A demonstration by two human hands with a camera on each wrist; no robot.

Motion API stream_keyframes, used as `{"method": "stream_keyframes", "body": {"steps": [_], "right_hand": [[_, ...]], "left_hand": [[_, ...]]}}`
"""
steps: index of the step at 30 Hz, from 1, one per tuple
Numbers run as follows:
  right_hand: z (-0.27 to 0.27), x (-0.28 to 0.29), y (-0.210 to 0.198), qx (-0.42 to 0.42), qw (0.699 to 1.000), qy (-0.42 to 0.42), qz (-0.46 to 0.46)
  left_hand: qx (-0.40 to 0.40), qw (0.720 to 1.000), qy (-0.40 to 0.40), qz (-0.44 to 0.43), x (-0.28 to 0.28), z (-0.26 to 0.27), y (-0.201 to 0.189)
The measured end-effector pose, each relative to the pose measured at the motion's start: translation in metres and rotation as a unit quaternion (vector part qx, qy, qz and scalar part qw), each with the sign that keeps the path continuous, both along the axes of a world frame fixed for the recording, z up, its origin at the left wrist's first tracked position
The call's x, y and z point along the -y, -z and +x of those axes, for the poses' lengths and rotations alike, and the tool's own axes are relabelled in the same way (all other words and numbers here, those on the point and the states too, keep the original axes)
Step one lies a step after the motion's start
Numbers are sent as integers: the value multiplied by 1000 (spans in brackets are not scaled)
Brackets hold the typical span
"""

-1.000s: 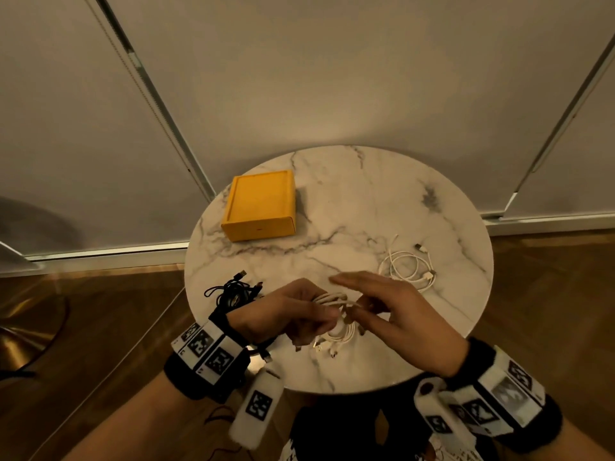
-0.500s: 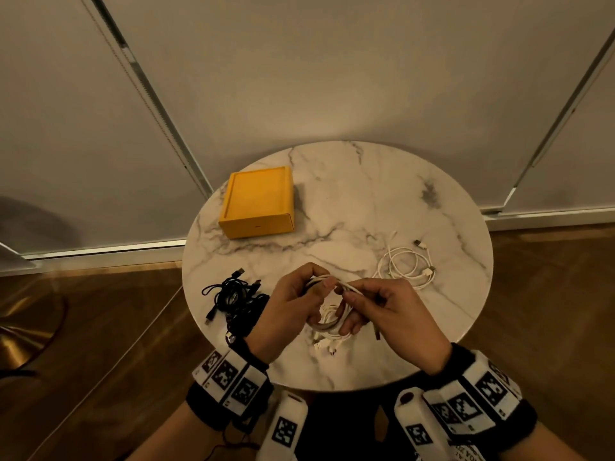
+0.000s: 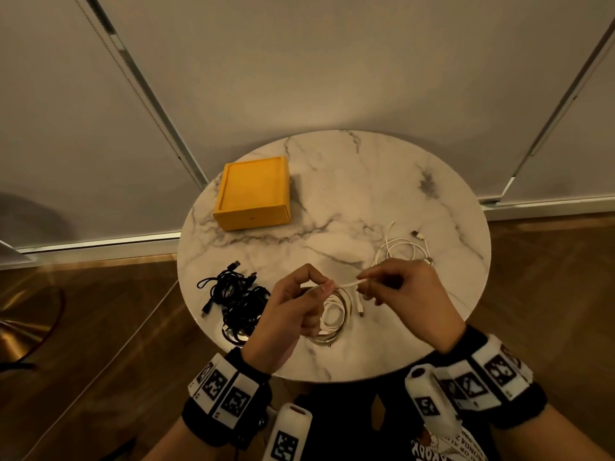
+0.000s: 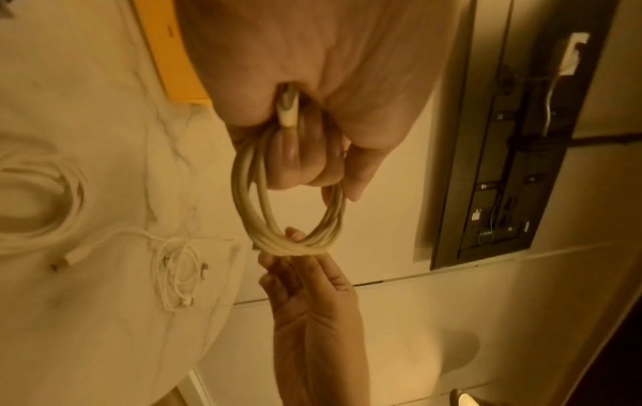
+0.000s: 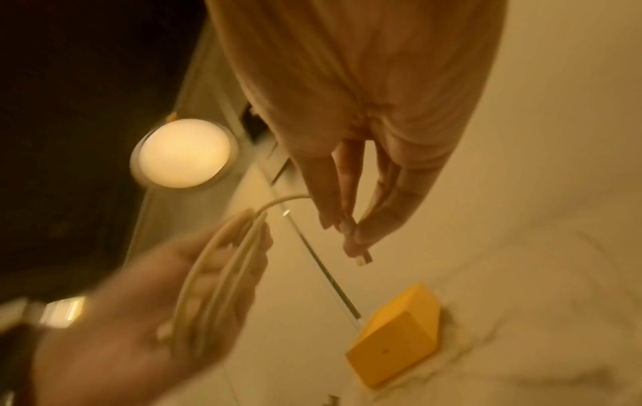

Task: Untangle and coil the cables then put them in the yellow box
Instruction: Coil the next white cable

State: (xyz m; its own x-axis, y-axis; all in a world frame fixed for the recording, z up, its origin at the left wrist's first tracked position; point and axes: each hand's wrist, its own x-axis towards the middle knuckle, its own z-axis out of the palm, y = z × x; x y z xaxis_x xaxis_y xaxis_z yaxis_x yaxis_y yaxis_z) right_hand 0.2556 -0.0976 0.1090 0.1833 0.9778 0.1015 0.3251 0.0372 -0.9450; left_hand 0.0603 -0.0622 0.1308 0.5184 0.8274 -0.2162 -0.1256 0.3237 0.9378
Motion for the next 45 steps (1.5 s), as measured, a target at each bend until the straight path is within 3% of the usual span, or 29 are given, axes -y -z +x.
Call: {"method": "stream_keyframes", "body": {"steps": [2, 6, 11, 15, 18, 20, 26, 30, 35, 37, 40, 43, 45], "right_hand": [[-3, -1, -2, -201, 979, 7, -26], [-14, 3, 5, -408, 908, -36, -84], [-24, 7, 16, -470, 862, -119, -146], [-30, 8, 12, -491, 847, -155, -134], [-27, 8, 2, -522, 817, -201, -137], [-30, 10, -5, -496, 832, -216, -125], [-37, 1, -17, -269, 955, -95, -78], [-20, -3, -7, -110, 992, -51, -40], [-13, 1, 3, -55, 994, -67, -65], [-12, 4, 6, -125, 983, -101, -93], [-15, 9, 3, -278, 934, -171, -143], [-17, 13, 1, -371, 897, -191, -147], [-17, 14, 2, -403, 886, -168, -157]], "left_hand": [[21, 1000, 7, -16, 1, 1, -1], [40, 999, 6, 4, -4, 3, -5], [43, 998, 3, 34, -10, 6, -8], [3, 990, -20, 136, -8, 15, -17], [-24, 975, -55, 212, -8, 20, -17], [-44, 959, -86, 268, -10, 23, -13], [-88, 941, -119, 304, -17, 26, -7], [-136, 933, -104, 317, -34, 9, 1], [-225, 868, 27, 442, -34, -6, 7], [-238, 835, 61, 492, -34, -7, 7], [-238, 804, 62, 540, -36, -6, 9], [-222, 791, 60, 567, -34, -1, 10], [-223, 802, 63, 551, -32, 1, 12]]}}
